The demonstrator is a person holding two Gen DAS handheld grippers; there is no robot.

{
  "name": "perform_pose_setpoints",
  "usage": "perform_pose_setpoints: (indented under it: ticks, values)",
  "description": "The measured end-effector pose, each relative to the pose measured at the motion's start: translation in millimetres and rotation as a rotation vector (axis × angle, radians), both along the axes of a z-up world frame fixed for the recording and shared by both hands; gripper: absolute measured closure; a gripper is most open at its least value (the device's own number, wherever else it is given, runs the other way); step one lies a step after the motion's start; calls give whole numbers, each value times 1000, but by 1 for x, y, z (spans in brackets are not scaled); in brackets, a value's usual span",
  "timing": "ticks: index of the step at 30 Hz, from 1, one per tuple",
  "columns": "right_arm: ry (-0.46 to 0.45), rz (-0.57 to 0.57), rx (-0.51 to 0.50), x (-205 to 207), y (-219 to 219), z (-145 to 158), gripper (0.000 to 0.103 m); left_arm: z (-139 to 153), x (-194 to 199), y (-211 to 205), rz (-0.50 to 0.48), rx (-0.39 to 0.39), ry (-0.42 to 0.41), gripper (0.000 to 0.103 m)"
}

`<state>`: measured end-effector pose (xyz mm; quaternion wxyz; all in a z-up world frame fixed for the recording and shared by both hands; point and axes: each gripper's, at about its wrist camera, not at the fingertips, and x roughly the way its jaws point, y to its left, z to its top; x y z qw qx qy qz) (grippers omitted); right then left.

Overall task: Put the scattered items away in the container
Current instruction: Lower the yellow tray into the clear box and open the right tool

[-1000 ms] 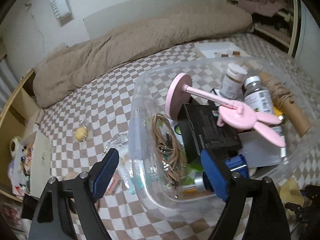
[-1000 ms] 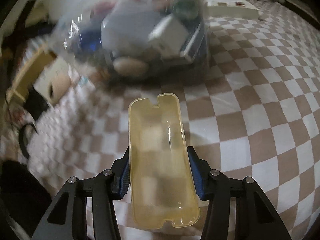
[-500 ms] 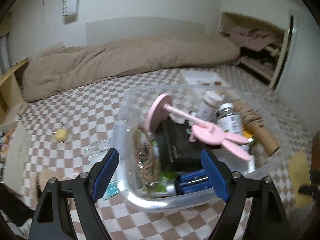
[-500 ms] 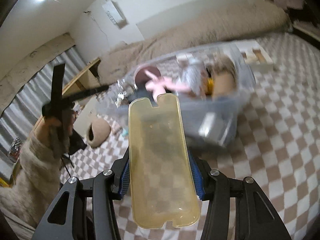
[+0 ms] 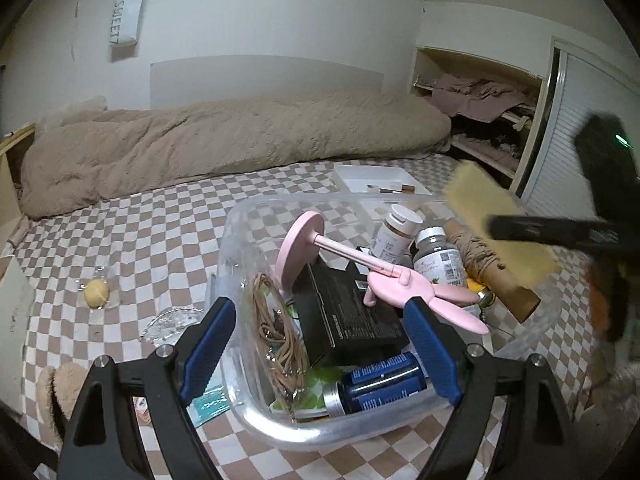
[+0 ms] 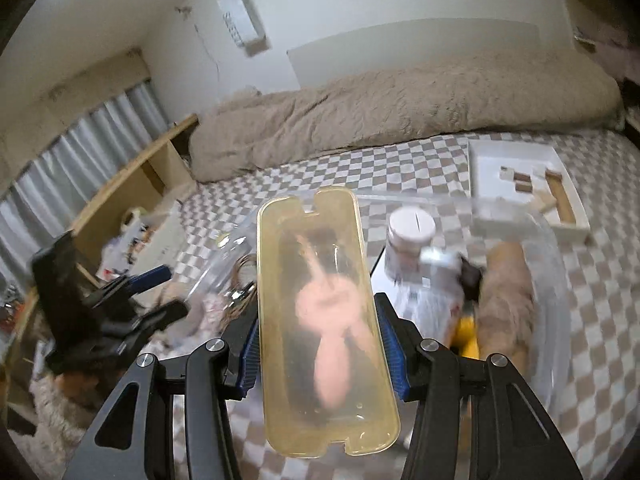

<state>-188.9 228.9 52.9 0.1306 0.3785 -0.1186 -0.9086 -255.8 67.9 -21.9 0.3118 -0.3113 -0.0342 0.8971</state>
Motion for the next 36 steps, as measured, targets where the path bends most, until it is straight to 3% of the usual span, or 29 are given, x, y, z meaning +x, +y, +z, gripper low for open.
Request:
perform_pose_setpoints:
  ticks: [13,15,16,17,19,36]
  values:
    - [-174,99,279,-112,-46,-39,51,-23,-24,-5,-24,55,-47,17]
    - [-184,93,331,-118,-49,-44,47,-26,-27,-7,-23,69,-51,17]
    - [-169,80,340,-118,-49,-43,32,-27,-29,-7,-23,75,-53,17]
    - [-146,64,337,-116,-48,-40,14,-28,-30,-8,-23,82,-55,16]
    - [-111,44,300,-114,-45,-34,7,-28,-32,-8,-22,90,-51,14]
    - [-37,2,170,-81,-38,-13,7,-24,-30,-7,-5,89,-52,14]
